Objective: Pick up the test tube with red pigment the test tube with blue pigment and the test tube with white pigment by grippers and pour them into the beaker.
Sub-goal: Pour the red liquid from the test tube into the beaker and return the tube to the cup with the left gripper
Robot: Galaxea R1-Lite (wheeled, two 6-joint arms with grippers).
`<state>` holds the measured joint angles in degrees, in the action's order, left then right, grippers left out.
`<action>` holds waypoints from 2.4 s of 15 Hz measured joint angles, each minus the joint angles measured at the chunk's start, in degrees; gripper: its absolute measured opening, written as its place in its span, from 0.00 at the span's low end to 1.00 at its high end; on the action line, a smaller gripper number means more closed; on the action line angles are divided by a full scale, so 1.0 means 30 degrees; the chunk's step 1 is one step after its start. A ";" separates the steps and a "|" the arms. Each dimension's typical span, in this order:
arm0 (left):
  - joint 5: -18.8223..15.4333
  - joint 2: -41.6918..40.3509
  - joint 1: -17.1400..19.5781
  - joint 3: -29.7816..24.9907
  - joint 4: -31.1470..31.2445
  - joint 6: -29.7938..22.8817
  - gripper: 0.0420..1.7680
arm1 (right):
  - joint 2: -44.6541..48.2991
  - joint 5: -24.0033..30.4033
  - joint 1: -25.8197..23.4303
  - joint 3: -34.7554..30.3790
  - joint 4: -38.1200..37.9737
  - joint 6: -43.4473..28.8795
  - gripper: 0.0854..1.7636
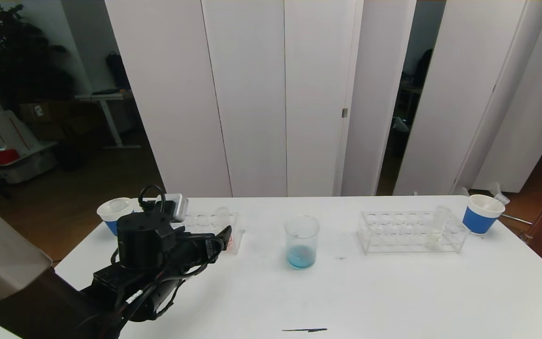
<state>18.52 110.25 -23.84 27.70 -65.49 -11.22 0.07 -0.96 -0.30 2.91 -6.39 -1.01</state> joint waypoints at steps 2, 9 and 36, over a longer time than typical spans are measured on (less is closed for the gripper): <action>0.0516 0.0983 -0.0045 0.0687 -0.0459 -0.0089 0.99 | 0.0000 0.0000 0.0004 0.0000 0.0000 0.0000 0.99; 0.1881 0.4035 -0.0037 0.2719 -0.2308 0.0045 0.99 | 0.0000 0.0000 0.0000 -0.0008 0.0000 0.0008 0.99; 0.2206 0.6624 0.0561 0.4832 -0.3722 0.0240 0.35 | 0.0000 -0.0008 0.0012 0.0000 0.0000 -0.0008 0.99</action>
<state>25.14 130.12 -22.16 42.19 -76.65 -10.50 0.07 -0.99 -0.27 2.91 -6.39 -1.04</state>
